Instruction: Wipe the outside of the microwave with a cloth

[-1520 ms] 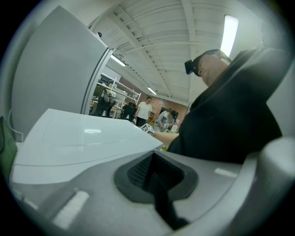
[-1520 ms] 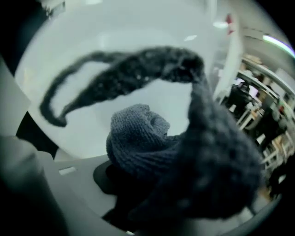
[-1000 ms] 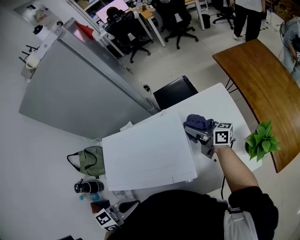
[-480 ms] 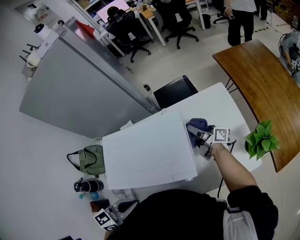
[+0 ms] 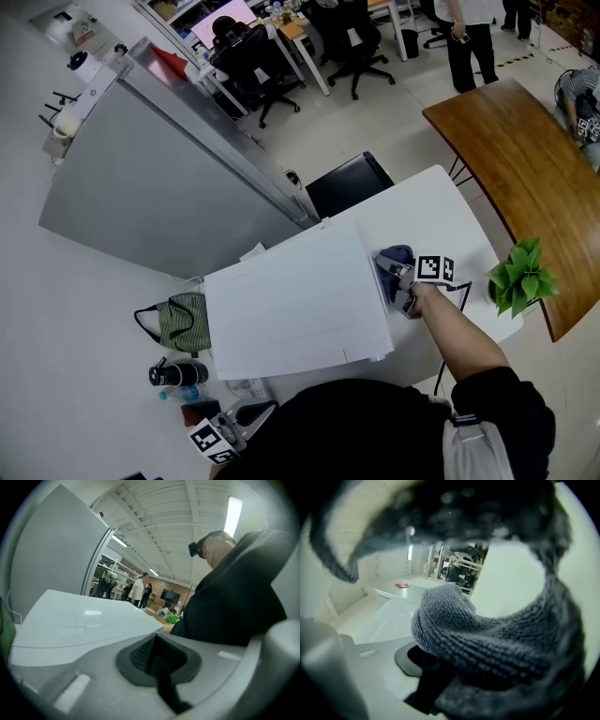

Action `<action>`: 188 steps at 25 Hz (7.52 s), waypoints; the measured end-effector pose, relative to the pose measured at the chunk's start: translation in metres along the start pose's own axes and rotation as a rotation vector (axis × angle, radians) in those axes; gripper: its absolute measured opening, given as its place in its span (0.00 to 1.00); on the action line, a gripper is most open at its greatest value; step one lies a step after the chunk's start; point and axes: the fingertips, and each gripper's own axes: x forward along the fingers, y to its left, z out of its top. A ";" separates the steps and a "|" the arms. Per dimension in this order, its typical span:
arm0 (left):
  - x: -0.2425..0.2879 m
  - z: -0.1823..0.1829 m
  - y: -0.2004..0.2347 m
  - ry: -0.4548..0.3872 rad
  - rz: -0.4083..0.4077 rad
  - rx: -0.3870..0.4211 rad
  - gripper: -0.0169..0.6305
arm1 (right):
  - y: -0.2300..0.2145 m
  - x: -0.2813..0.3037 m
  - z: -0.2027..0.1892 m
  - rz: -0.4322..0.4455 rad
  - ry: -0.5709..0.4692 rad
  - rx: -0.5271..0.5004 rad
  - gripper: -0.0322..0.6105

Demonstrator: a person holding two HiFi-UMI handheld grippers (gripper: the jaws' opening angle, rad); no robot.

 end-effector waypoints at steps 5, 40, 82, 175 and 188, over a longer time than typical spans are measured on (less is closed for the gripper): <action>0.002 -0.001 0.000 0.002 -0.006 -0.006 0.03 | 0.048 -0.022 0.014 0.153 -0.107 0.046 0.27; 0.020 0.003 -0.009 0.026 -0.088 0.019 0.03 | 0.166 -0.096 -0.036 0.506 -0.150 0.024 0.27; 0.045 0.007 -0.029 0.059 -0.158 0.039 0.03 | -0.034 -0.096 -0.131 -0.005 0.032 0.208 0.28; -0.173 -0.119 -0.282 -0.379 -0.239 0.028 0.03 | 0.376 -0.366 -0.406 0.428 0.114 -0.681 0.27; -0.167 -0.125 -0.264 -0.401 -0.235 0.017 0.03 | 0.354 -0.348 -0.410 0.374 0.149 -0.728 0.26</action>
